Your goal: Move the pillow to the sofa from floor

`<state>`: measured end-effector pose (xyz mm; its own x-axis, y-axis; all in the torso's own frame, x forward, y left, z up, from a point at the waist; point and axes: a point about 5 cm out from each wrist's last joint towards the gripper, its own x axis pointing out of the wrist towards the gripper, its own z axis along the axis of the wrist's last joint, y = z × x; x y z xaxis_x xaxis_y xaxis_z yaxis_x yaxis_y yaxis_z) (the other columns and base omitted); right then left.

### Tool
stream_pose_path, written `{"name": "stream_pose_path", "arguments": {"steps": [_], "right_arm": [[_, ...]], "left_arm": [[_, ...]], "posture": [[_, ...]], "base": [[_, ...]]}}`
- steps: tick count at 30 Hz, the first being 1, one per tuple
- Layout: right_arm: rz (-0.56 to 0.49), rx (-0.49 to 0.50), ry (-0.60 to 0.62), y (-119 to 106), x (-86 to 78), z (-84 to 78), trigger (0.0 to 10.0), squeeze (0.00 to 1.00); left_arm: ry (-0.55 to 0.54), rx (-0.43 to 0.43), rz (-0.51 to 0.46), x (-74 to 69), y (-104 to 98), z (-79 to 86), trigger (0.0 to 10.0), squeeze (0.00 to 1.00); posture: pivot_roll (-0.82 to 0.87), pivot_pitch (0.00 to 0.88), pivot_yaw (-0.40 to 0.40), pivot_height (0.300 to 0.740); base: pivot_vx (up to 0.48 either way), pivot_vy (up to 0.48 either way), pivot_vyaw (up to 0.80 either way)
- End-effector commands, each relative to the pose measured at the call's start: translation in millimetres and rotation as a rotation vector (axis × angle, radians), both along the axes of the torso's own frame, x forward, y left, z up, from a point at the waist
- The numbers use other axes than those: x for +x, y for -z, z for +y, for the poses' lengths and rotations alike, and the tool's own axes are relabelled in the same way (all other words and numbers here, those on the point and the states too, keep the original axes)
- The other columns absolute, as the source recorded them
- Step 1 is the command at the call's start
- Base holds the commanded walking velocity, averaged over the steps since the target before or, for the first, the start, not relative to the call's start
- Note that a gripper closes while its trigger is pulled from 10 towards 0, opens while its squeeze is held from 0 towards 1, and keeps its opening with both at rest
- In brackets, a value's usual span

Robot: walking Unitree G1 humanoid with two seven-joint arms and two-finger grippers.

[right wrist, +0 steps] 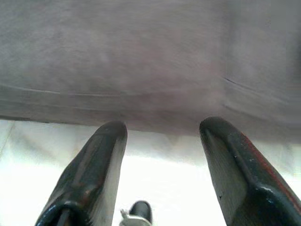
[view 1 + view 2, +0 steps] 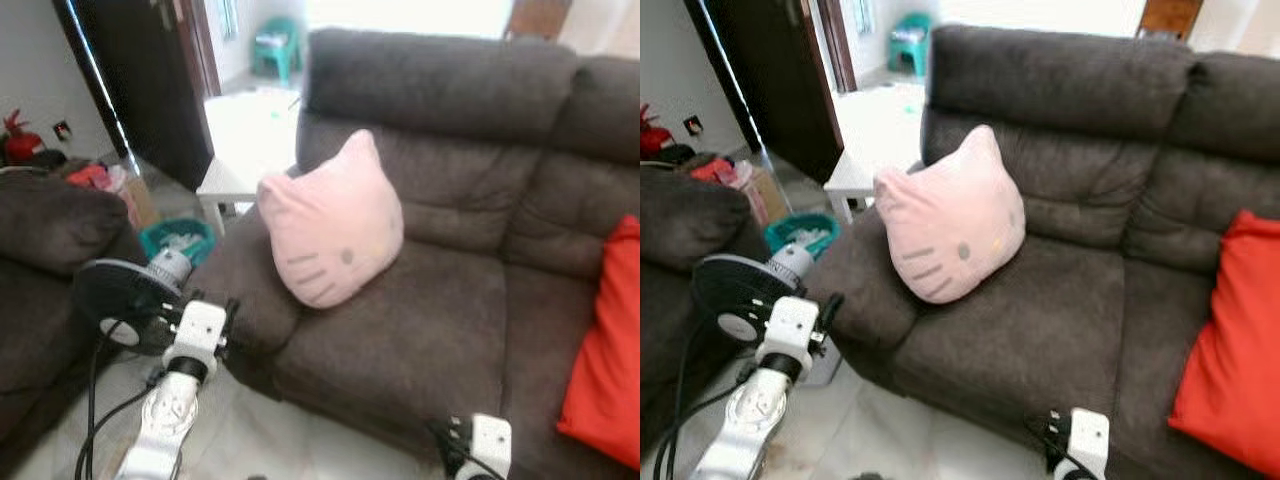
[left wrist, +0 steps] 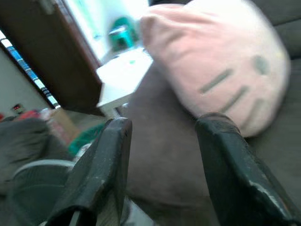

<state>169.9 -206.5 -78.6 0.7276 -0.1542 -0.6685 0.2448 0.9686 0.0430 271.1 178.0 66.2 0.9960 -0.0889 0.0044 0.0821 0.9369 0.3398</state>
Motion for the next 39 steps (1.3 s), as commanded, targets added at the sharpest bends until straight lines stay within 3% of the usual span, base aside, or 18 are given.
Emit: {"name": "stream_pose_path", "arguments": {"steps": [1, 8, 13, 14, 16, 18, 19, 22, 25, 30, 39], "right_arm": [[-0.007, 0.010, 0.003, -0.8, 3.1, 3.0, 10.0, 0.00], [-0.010, 0.012, 0.003, -1.4, 4.1, 1.9, 10.0, 0.00], [-0.007, 0.016, -0.002, -1.4, 4.3, 1.5, 10.0, 0.00], [0.001, 0.016, -0.004, -0.9, 4.0, 1.6, 10.0, 0.00], [0.006, 0.018, -0.006, -0.6, 3.9, 1.7, 10.0, 0.00], [0.035, 0.019, -0.016, 1.1, 2.9, 1.9, 10.0, 0.00], [0.035, 0.019, -0.016, 1.1, 2.9, 1.9, 10.0, 0.00], [0.055, 0.020, -0.015, 2.4, 1.9, 2.5, 10.0, 0.00], [0.062, 0.021, -0.010, 3.0, 1.4, 3.2, 10.0, 0.00], [0.069, 0.024, -0.002, 3.6, 1.0, 4.3, 10.0, 0.00], [0.080, 0.039, -0.017, 4.5, 0.8, 6.7, 10.0, 0.00]], "left_arm": [[0.000, 0.005, 0.009, 1.4, 0.7, 3.8, 10.0, 0.00], [-0.018, -0.007, 0.111, 3.1, 22.2, 10.4, 10.0, 0.00], [-0.060, -0.046, 0.300, -4.7, 55.3, 20.4, 10.0, 0.00], [-0.072, -0.064, 0.395, -11.8, 69.5, 25.4, 10.0, 0.00], [-0.079, -0.064, 0.437, -15.9, 76.1, 28.4, 10.0, 0.00], [-0.144, -0.034, 0.590, -39.3, 100.9, 44.2, 10.0, 0.00], [-0.144, -0.034, 0.590, -39.3, 100.9, 44.2, 10.0, 0.00], [-0.185, -0.014, 0.720, -63.9, 121.0, 50.7, 10.0, 0.00], [-0.209, -0.017, 0.794, -79.5, 131.7, 51.9, 10.0, 0.00], [-0.226, -0.013, 0.873, -92.2, 141.3, 50.0, 10.0, 0.00], [-0.214, -0.016, 0.877, -84.8, 139.4, 47.1, 10.0, 0.00]], "posture": [[0.10, 0.018, -0.032, 0.740], [0.09, 0.021, -0.039, 0.740], [0.09, 0.020, -0.039, 0.740], [0.08, 0.018, -0.038, 0.740], [0.08, 0.016, -0.038, 0.740], [0.09, 0.015, -0.039, 0.740], [0.09, 0.015, -0.039, 0.740], [0.09, 0.010, -0.034, 0.740], [0.09, 0.010, -0.034, 0.740], [0.08, 0.004, -0.030, 0.740], [0.07, 0.000, -0.022, 0.740]], "base": [[-0.289, 0.000, 0.00], [-0.120, 0.000, 0.00], [0.000, 0.000, 0.00], [0.000, 0.000, 0.00], [0.000, 0.000, 0.00], [0.000, 0.000, 0.00], [0.000, 0.000, 0.00], [0.000, 0.000, 0.00], [0.000, 0.000, 0.00], [0.000, 0.000, 0.00], [0.000, 0.000, 0.00]]}}
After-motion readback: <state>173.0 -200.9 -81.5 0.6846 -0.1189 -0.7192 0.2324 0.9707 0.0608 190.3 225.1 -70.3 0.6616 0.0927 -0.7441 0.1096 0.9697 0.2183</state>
